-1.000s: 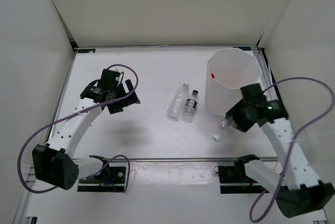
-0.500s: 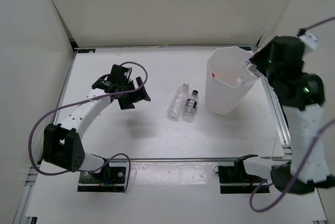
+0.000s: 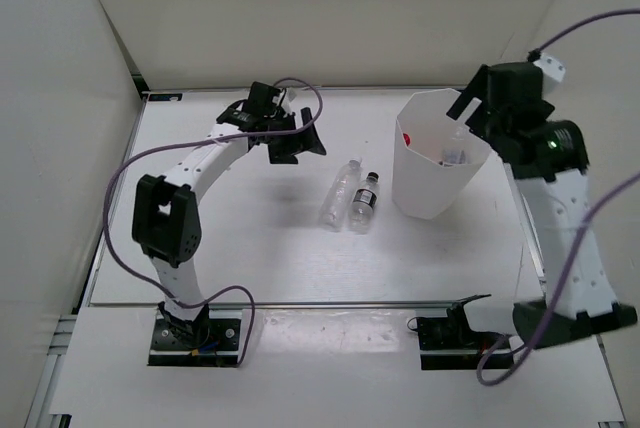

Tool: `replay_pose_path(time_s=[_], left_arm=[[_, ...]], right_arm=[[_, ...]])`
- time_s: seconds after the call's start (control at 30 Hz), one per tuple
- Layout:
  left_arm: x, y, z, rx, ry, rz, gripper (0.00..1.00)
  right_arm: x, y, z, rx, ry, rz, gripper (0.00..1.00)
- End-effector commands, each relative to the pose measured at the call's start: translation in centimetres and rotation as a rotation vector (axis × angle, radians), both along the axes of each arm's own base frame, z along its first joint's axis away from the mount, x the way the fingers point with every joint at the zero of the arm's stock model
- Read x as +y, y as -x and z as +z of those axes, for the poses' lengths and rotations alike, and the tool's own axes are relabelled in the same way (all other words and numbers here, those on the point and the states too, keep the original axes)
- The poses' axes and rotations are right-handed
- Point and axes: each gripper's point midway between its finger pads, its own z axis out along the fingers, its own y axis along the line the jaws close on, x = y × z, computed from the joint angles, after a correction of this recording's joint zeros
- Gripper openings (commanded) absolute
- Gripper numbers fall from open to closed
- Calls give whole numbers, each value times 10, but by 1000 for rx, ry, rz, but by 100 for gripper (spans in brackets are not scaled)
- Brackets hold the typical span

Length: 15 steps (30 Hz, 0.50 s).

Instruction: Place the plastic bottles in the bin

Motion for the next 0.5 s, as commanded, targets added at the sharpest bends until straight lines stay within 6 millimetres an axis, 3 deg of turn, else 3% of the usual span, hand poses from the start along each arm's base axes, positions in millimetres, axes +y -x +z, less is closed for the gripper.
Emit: replay_pose_path(time_s=[0.0,0.1,0.13,0.3,0.47], left_arm=[[-37,9,-3,23,138,-207,100],[-45,8,-21,29,113,-246,100],[-48,13,-31,52,105,-256,100],[-65,11,-44,58,116,-298,100],[-74,16,-67,120,161,-341,100]], right_arm=[[21,23,21,-67,-100,143,100],[23,33,24,-45,-106,174,100],[23,35,16,-9,-98,172,100],[29,40,12,13,-118,205,100],[20,48,3,29,-104,180,100]])
